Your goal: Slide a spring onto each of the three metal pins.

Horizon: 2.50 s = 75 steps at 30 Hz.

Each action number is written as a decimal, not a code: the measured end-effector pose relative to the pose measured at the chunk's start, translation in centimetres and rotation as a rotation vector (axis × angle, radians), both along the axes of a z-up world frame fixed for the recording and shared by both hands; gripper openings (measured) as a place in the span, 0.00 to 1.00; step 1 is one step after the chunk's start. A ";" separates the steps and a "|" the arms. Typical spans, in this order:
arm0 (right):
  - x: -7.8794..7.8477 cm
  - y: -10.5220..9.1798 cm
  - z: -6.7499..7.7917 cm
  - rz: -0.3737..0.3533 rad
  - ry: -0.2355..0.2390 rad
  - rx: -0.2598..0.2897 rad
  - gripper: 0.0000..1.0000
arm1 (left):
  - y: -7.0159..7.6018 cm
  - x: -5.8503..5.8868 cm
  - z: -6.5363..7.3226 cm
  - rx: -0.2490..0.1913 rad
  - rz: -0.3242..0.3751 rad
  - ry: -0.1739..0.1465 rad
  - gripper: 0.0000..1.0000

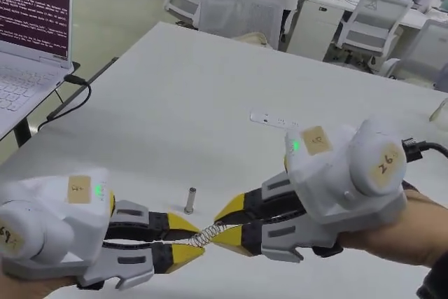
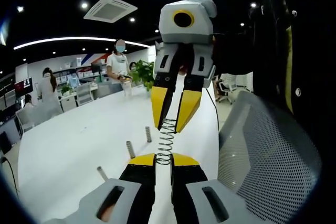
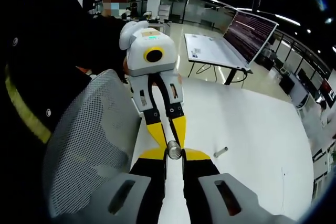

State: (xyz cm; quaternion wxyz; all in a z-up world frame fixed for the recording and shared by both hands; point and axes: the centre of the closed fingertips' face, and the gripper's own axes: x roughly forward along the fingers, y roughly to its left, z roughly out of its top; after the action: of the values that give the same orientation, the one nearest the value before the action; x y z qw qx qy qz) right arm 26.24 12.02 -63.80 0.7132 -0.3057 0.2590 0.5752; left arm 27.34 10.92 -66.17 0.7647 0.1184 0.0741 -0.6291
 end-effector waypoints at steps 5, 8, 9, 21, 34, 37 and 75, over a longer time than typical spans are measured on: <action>0.0 0.1 -0.1 0.031 0.001 -0.057 0.08 | -0.1 0.1 0.0 -0.002 0.002 0.005 0.02; 0.1 0.1 -0.3 0.047 0.008 -0.095 0.08 | -0.1 0.2 -0.2 0.000 0.003 0.007 0.02; 0.1 0.2 -0.4 0.052 0.010 -0.105 0.08 | 0.0 0.2 -0.2 -0.001 0.005 0.008 0.02; 0.7 0.7 -1.2 0.071 0.035 -0.147 0.08 | 0.3 0.5 0.2 -0.032 0.022 0.014 0.02; 0.8 1.0 -1.6 0.089 0.053 -0.177 0.08 | 0.1 0.4 0.4 -0.033 0.018 0.015 0.02; 0.7 1.0 -1.7 0.096 0.062 -0.188 0.08 | 0.1 0.4 0.4 -0.031 0.018 0.016 0.02; 3.4 0.7 -1.5 0.108 0.063 -0.270 0.08 | 3.2 2.4 -3.4 0.036 0.185 0.039 0.47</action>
State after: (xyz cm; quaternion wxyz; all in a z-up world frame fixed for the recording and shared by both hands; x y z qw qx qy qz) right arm 29.65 12.69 -65.28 0.6250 -0.3942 0.3396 0.5820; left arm 29.74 14.16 -69.58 0.8157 0.1123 0.1110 -0.5565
